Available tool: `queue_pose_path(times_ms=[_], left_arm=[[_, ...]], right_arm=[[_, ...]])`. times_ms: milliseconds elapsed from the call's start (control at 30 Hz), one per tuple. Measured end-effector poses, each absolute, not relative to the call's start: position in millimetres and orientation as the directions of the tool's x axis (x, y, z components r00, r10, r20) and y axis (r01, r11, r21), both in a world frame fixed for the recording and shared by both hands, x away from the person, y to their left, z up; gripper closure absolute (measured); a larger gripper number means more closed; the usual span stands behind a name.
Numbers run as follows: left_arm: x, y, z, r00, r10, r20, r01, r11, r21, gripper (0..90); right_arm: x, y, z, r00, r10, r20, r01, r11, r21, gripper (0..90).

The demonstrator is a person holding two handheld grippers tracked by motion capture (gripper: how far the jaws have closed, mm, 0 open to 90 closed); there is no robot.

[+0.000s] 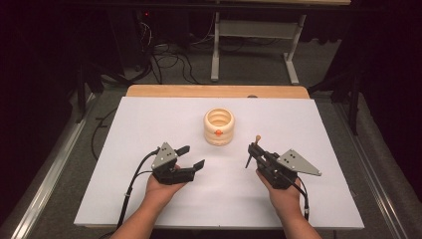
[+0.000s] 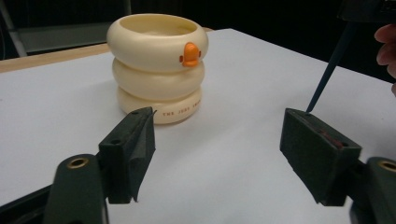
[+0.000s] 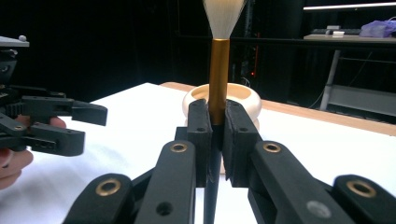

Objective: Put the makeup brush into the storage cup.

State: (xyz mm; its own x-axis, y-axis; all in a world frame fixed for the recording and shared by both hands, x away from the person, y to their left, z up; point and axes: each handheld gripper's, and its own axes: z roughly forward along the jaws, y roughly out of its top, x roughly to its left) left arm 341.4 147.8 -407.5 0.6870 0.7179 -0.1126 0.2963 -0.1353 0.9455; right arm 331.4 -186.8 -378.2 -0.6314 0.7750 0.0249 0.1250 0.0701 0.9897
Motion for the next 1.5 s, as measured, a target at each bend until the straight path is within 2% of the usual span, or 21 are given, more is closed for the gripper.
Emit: queue_pose_path(times_ms=[167,567,1033,1500], left_arm=[[342,159,-407,0.672,0.731,-0.121,0.317,-0.136,0.939,17.2],[339,178,-407,0.66,0.741,-0.121,0.34,-0.151,0.928,5.1],[330,198,-407,0.638,0.76,-0.123,0.336,-0.131,0.933,0.2],[324,211,-415,0.615,0.781,-0.108,0.345,-0.143,0.928,0.0]], right_arm=[[332,-191,-377,-0.626,0.779,0.024,0.117,0.064,0.991,85.0],[335,-201,-376,-0.606,0.795,0.014,0.11,0.066,0.992,85.0],[338,-202,-371,-0.606,0.794,0.048,0.104,0.019,0.994,85.0],[344,-196,-367,-0.603,0.795,0.064,0.104,-0.002,0.995,85.2]])
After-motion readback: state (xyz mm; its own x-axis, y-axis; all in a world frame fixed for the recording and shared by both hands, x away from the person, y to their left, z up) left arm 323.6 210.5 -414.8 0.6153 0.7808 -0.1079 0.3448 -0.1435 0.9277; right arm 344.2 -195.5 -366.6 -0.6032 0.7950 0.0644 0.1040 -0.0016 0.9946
